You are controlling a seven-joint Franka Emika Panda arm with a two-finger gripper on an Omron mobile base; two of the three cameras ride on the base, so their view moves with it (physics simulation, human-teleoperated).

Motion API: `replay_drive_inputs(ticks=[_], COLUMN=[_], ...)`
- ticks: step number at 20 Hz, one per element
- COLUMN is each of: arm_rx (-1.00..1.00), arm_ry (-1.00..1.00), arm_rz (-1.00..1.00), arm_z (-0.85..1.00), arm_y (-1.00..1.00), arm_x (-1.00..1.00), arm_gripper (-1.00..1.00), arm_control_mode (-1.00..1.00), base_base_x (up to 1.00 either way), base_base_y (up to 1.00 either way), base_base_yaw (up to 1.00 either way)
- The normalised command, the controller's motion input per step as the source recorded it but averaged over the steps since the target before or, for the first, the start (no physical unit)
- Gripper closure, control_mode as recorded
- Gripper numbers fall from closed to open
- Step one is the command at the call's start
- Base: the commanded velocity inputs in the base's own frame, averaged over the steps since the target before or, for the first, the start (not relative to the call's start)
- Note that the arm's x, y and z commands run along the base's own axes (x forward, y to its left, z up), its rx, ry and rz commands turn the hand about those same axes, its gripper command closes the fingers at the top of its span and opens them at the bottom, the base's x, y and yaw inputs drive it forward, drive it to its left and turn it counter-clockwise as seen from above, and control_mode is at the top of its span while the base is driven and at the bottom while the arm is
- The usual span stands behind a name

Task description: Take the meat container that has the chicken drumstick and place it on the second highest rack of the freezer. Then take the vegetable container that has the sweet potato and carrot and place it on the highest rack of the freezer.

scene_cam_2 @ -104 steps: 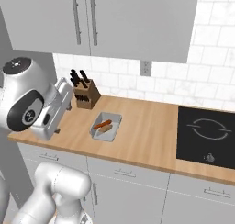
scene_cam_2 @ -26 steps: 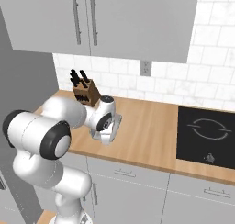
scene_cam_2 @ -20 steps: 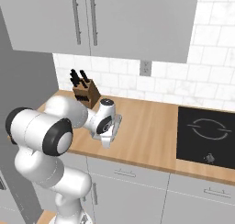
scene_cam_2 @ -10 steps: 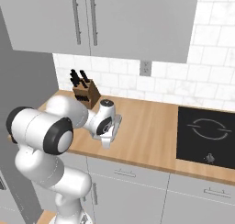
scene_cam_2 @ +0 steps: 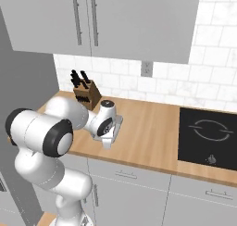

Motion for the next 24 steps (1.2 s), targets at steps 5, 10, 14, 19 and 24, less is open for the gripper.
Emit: replay_drive_inputs(ticks=[5,10,14,19,24], arm_rx=[0.0,0.0,0.0,0.0,0.0], arm_ry=[0.0,0.0,0.0,0.0,0.01], arm_rz=[0.0,0.0,0.0,0.0,0.0], arm_z=[0.0,0.0,0.0,0.0,0.01], arm_y=[0.0,0.0,0.0,0.0,-0.04], arm_x=[0.02,0.02,0.0,0.0,-0.01], arm_gripper=[-1.0,1.0,1.0,1.0,1.0], arm_control_mode=[-1.0,-1.0,-1.0,-1.0,-1.0], base_base_x=[0.0,0.0,0.0,0.0,0.0], base_base_y=[0.0,0.0,0.0,0.0,0.0], base_base_yaw=[0.0,0.0,0.0,0.0,0.0])
